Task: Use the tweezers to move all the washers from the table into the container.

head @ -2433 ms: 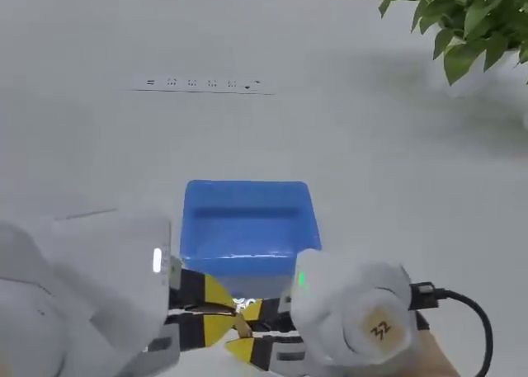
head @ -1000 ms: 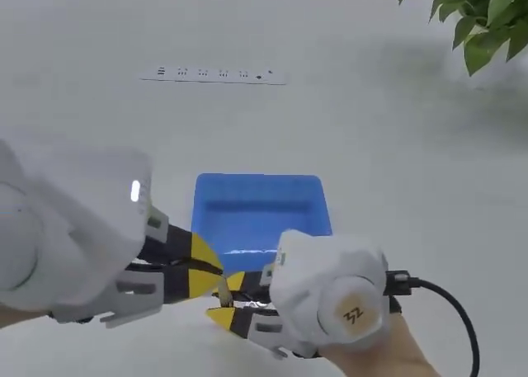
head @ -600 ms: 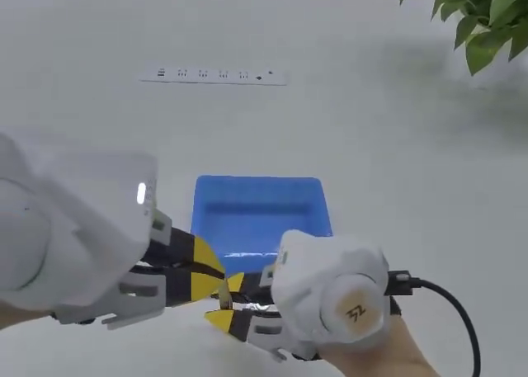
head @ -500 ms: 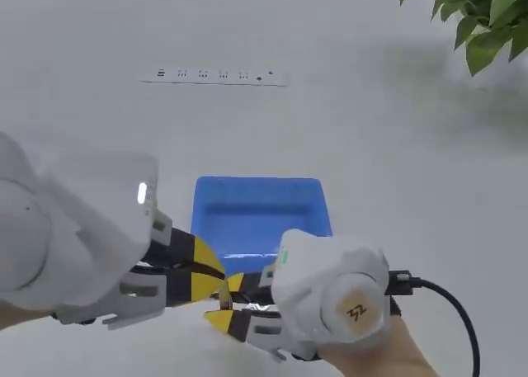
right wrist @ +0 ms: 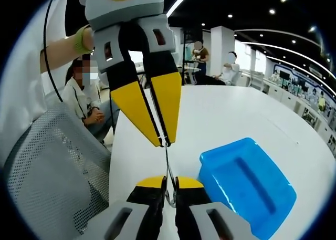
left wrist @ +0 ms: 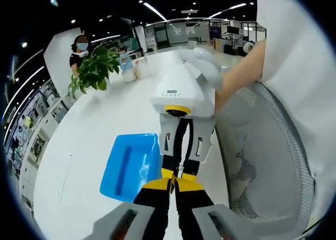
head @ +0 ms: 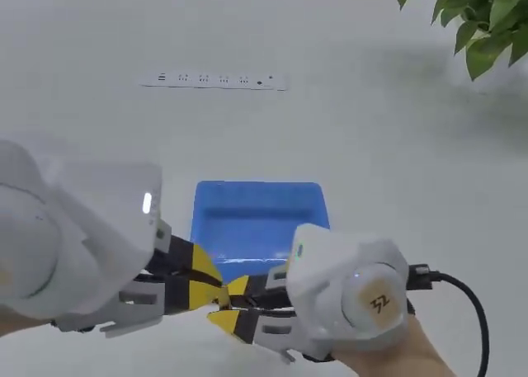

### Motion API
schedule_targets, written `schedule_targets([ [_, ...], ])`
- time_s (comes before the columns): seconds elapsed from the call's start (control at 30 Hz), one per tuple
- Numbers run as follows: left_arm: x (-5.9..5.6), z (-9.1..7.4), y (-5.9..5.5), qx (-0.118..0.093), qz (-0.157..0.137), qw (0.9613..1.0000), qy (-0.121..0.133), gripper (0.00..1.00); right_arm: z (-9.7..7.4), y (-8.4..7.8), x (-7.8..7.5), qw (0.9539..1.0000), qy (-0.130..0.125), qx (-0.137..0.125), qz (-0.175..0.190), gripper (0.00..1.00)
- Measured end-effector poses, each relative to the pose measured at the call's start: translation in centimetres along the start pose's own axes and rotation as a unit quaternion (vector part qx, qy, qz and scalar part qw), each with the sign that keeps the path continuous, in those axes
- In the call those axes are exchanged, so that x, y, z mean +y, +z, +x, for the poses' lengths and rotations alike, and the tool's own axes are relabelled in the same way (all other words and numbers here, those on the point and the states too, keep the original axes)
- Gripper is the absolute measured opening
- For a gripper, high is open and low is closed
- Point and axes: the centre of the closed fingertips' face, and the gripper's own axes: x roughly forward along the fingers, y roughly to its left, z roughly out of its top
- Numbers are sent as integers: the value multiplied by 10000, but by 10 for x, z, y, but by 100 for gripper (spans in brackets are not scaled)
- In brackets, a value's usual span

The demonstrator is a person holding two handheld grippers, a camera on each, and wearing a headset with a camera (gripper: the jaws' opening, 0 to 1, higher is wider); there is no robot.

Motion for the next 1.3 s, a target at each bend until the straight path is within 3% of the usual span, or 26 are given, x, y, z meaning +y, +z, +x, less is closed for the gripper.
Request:
schedule_targets([
  [0.03,-1,-2,-2,27,-193,9998,16,4,0,0,-1,10000,-16,12,29,3],
  [0.13,9,-12,0,-209,-508,9976,412,10,0,0,-2,9997,-19,5,231,2],
  [0.27,14,-26,0,-594,-1079,9888,838,18,-2,-1,-5,9988,-111,-48,468,2],
  [0.33,14,-32,-4,-730,-1386,9820,1055,24,-5,-2,-8,9969,-164,-106,769,2],
  [0.4,13,-37,-6,-941,-1661,9735,1258,29,-7,-2,-10,9947,-204,-169,995,2],
  [0.47,12,-42,-6,-1195,-1979,9622,1438,35,-12,-1,-14,9906,-240,-326,1304,2],
  [0.5,12,-46,-6,-1341,-2158,9548,1541,37,-15,1,-15,9886,-229,-406,1435,2],
  [0.57,12,-50,-7,-1501,-2380,9445,1694,41,-23,9,-18,9840,-236,-653,1639,2],
  [0.67,16,-55,-11,-1633,-2589,9301,2029,48,-37,12,-22,9824,-307,-739,1690,2],
  [0.77,16,-57,-11,-1635,-2589,9272,2156,57,-53,14,-27,9816,-464,-772,1687,2],
  [0.8,18,-59,-10,-1656,-2609,9240,2253,60,-58,14,-29,9800,-525,-813,1736,2],
  [1.0,25,-73,-5,-1993,-2822,8976,2739,69,-90,15,-44,9768,-825,-876,1768,2],
  [1.03,27,-76,-6,-2042,-2876,8908,2865,70,-93,16,-46,9766,-860,-884,1762,2],
  [1.1,27,-79,-7,-2054,-2925,8855,2969,76,-100,18,-54,9755,-974,-926,1743,2],
  [1.2,29,-90,-9,-2103,-2954,8718,3295,84,-109,22,-66,9725,-1149,-1025,1747,2],
  [1.3,29,-96,-10,-2157,-3013,8634,3424,90,-113,25,-76,9694,-1281,-1122,1767,2],
])
